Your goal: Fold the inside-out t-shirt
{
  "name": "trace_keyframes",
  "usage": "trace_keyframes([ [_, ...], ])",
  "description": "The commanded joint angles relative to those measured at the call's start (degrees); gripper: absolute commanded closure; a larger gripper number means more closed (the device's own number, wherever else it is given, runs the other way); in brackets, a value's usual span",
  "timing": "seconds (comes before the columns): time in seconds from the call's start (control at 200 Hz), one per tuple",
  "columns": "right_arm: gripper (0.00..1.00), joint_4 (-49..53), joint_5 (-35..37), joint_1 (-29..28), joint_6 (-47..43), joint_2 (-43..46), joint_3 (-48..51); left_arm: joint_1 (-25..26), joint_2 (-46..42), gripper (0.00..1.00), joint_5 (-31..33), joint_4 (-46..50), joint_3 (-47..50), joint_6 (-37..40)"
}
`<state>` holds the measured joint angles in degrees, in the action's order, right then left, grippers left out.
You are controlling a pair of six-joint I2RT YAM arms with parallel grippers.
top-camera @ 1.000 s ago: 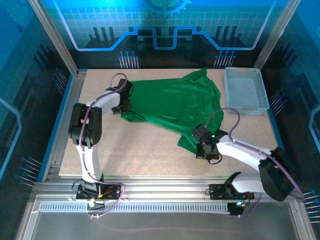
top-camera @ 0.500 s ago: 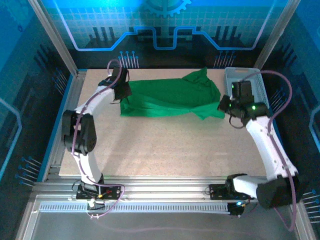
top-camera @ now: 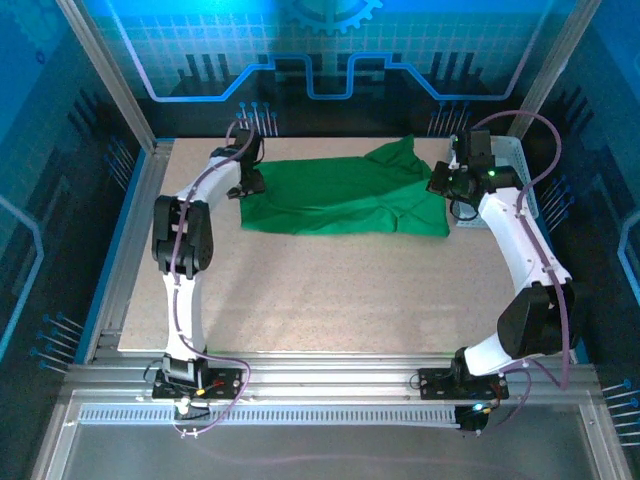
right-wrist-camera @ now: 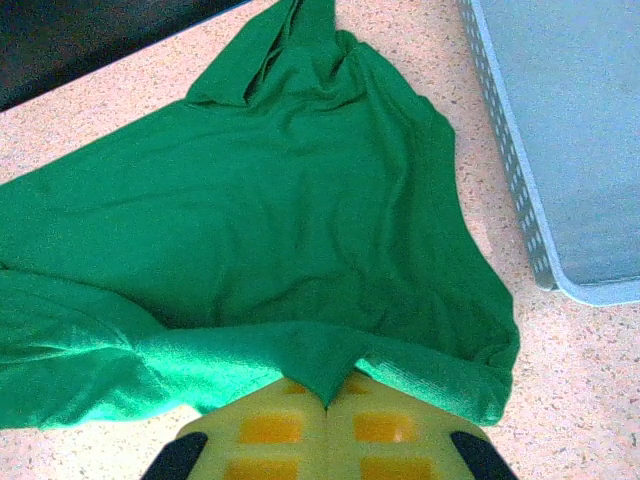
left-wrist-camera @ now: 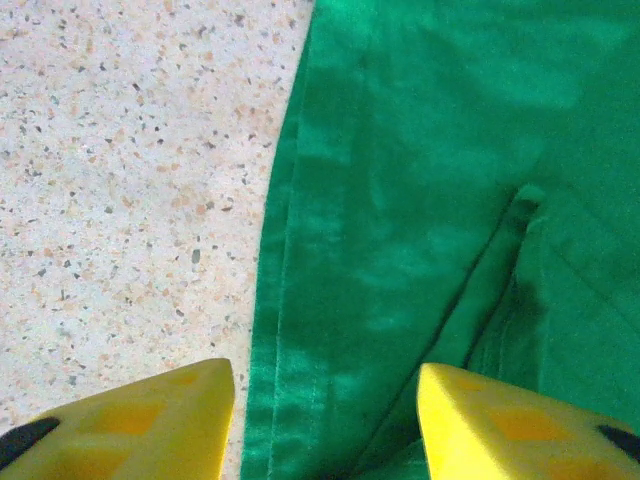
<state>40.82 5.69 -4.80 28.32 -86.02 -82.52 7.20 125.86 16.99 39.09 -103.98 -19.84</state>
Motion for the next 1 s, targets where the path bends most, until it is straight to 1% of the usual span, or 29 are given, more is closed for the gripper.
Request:
trace_keyframes([
  [0.0,1.00,-1.52,-1.16,0.66,-1.40,1.02,-0.17,-0.45,-6.01,0.43,-7.18,-5.31,5.24,0.55],
  [0.065,1.00,-1.88,-1.31,0.61,-1.33,0.86,0.27,-0.16,-5.99,0.41,-10.43,-7.30,6.43,0.55],
  [0.125,1.00,-1.97,-1.47,0.60,-1.32,0.55,0.42,0.36,-4.34,0.41,-12.29,-6.85,5.02,1.27],
  [0.25,1.00,-2.13,-1.50,0.50,-1.33,0.65,0.86,1.65,0.35,0.41,-11.59,-4.33,0.14,2.69],
  [0.385,1.00,-2.41,-1.65,0.55,-1.42,0.94,1.50,1.68,4.40,0.42,-9.76,-4.02,-3.93,2.50],
  [0.58,1.00,-2.57,-1.74,0.52,-1.60,1.20,2.35,1.50,10.13,0.51,-9.95,-3.22,-10.89,3.08],
  [0.71,1.00,-2.52,-1.64,0.49,-1.74,1.29,2.79,1.50,12.31,0.58,-10.36,-2.63,-14.34,3.14],
  [0.86,1.00,-2.50,-1.40,0.52,-1.77,1.38,3.08,1.50,14.44,0.69,-10.67,-0.35,-18.51,2.80],
  [0.996,1.00,-2.42,-1.16,0.49,-1.84,1.42,3.10,1.50,14.93,0.72,-10.62,0.15,-18.89,2.47],
])
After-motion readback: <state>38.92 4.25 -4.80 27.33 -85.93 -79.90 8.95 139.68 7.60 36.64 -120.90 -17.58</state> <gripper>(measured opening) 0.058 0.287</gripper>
